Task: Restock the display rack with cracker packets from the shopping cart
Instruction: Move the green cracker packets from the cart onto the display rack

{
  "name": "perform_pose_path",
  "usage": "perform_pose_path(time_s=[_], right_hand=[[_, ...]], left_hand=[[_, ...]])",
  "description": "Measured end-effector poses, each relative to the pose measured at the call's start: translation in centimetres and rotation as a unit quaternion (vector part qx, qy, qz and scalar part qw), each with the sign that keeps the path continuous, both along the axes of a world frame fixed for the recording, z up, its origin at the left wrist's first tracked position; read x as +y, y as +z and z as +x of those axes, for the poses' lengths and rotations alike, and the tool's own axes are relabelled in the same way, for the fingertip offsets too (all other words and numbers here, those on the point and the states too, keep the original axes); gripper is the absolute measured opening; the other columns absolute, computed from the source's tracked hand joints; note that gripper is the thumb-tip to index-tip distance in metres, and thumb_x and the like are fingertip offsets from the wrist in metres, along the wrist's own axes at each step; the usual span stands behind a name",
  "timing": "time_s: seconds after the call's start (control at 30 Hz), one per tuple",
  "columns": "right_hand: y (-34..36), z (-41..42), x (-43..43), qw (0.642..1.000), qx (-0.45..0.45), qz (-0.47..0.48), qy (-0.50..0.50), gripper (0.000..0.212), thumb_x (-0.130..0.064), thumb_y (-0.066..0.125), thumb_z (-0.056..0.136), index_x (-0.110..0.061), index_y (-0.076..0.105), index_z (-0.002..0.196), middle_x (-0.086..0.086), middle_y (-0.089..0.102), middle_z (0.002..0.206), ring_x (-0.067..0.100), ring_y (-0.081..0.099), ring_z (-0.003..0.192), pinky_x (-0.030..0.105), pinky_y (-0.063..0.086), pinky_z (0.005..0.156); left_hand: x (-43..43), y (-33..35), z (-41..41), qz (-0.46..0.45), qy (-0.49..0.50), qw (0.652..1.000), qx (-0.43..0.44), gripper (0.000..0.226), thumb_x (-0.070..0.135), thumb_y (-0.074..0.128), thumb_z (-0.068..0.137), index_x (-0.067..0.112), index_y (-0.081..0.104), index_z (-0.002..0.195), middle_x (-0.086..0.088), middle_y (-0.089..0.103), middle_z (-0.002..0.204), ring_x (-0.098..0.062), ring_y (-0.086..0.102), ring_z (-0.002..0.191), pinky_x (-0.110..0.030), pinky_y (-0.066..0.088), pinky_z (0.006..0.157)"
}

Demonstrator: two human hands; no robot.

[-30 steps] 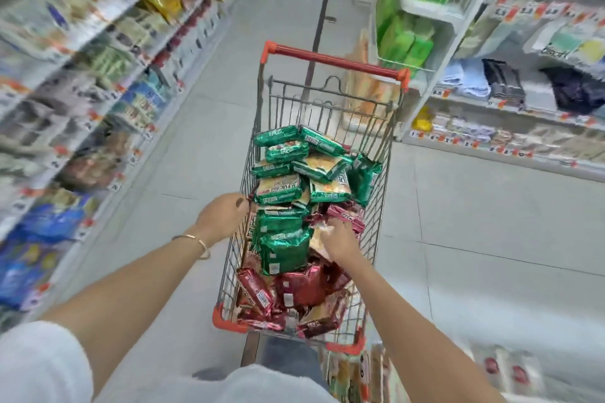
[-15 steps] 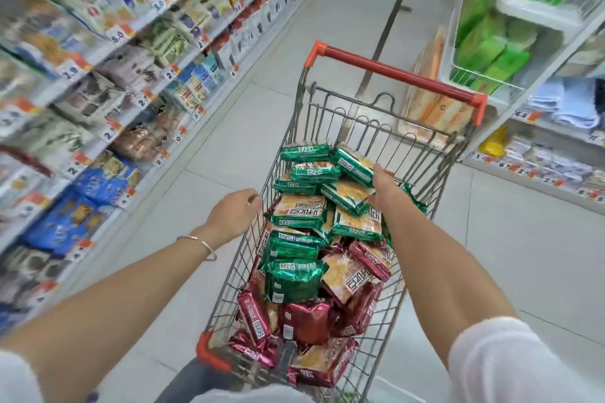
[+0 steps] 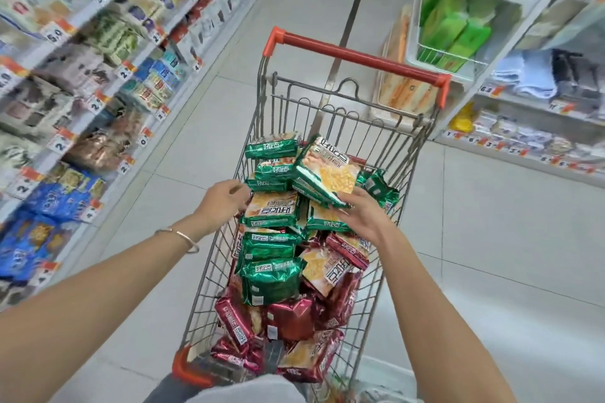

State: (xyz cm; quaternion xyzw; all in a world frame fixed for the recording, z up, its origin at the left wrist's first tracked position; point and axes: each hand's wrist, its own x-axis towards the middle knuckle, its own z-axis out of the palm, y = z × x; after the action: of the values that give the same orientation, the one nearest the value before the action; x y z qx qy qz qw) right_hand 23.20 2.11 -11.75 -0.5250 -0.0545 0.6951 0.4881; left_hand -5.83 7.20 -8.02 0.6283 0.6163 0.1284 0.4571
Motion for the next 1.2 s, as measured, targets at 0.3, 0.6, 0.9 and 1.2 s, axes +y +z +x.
perform_pose_path(time_s=[0.3,0.6,0.9,1.2], right_hand=[[1.3,-1.3,-0.7,0.976,-0.152,-0.002,0.158,0.054,-0.023,0.074,0.087,-0.008,0.048,0.132,0.014,0.055,0.133,0.028,0.060,0.118,0.037,0.055,0.091],[-4.4,-2.6,4.7,0.970,-0.147,-0.183,-0.055,0.077,-0.026,0.078,0.086,-0.012,0.036,0.149,0.012,0.035,0.153,0.036,0.049,0.128,0.048,0.055,0.096],[-1.5,-0.7,1.2,0.973,-0.193,-0.123,-0.037,0.054,-0.015,0.069,0.072,-0.006,0.054,0.124,0.007,0.045,0.132,0.024,0.051,0.102,0.034,0.054,0.078],[5.0,-1.2,-7.5,0.996,-0.054,0.036,0.058,0.044,-0.014,0.067,0.076,-0.010,0.051,0.116,0.015,0.048,0.119,0.023,0.042,0.099,0.031,0.041,0.088]], left_hand=[[1.3,0.0,2.9,-0.258,0.178,0.923,-0.223,0.082,0.016,0.083,0.077,0.004,0.037,0.145,-0.018,0.073,0.109,-0.031,0.073,0.096,-0.046,0.062,0.076],[1.1,0.5,-1.9,-0.224,0.193,0.934,-0.199,0.044,-0.002,0.069,0.085,0.002,0.053,0.125,-0.020,0.072,0.110,-0.030,0.072,0.083,-0.041,0.060,0.073],[0.4,0.8,-1.9,-0.228,0.228,0.917,-0.234,0.042,0.017,0.063,0.097,0.014,0.040,0.133,-0.018,0.071,0.111,-0.030,0.074,0.080,-0.040,0.061,0.058],[-1.4,3.2,0.0,-0.224,0.136,0.941,-0.214,0.081,0.054,0.075,0.083,0.019,0.032,0.143,-0.020,0.064,0.127,-0.037,0.067,0.107,-0.054,0.058,0.083]])
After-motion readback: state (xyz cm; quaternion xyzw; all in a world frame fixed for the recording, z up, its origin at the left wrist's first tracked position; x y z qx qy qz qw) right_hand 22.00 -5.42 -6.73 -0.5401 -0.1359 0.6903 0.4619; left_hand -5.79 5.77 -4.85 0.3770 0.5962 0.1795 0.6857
